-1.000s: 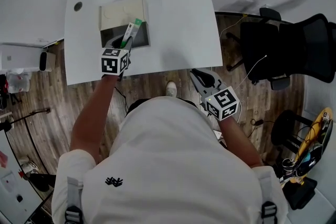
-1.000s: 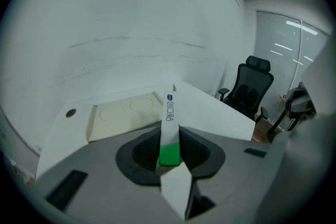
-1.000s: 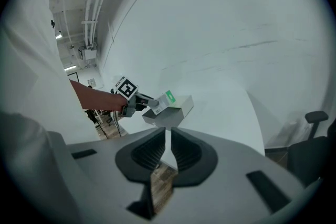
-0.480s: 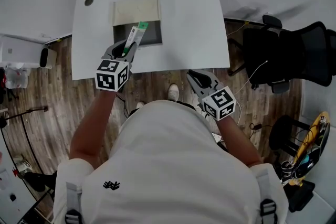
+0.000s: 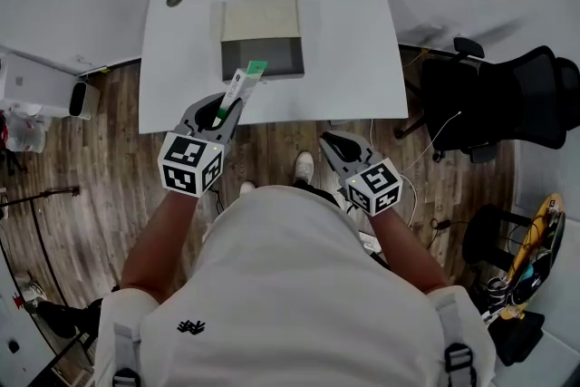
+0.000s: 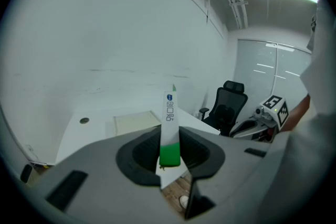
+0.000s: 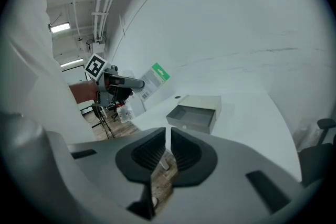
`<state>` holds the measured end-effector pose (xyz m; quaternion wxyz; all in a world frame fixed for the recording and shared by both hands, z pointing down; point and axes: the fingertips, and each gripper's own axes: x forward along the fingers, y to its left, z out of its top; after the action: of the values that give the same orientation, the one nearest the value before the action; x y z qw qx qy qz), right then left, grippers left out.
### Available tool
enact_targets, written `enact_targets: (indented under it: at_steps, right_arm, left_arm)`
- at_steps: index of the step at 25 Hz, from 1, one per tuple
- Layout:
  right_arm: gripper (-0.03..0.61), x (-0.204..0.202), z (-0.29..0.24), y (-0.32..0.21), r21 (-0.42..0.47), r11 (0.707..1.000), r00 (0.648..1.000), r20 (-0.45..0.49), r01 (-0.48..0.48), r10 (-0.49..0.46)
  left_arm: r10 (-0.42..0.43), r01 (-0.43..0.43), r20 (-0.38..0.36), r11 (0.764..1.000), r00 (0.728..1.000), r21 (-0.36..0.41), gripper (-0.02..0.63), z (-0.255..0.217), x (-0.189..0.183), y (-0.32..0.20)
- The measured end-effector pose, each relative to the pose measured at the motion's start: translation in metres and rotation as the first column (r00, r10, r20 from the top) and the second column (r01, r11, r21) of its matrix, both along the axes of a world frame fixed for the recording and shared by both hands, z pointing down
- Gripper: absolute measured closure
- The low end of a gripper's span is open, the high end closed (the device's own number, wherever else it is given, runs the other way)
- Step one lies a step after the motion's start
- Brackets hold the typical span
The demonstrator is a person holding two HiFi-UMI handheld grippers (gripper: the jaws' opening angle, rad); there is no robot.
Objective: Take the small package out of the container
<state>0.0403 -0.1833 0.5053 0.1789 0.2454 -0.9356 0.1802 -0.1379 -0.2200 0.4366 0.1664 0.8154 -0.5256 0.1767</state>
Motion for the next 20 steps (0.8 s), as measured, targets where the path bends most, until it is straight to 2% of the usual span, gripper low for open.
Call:
enact_targets:
  at_steps: [11,20]
  right_arm:
    - [0.548,-0.047,-0.006,0.042,0.026,1.0,1.0,-0.008,-0.01,0.01]
    - [0.558,-0.067,-0.014,0.072,0.048,0.998,0.999,-0.006,-0.046,0.047]
  left_arm:
    - [0.064,-0.064,-0.027,0.998,0.998,0.013,0.523,-0.019,-0.028,0.072]
    - [0.091,-0.091,-0.07,0.996,0.993,0.005,0.523,-0.015,-0.042,0.113]
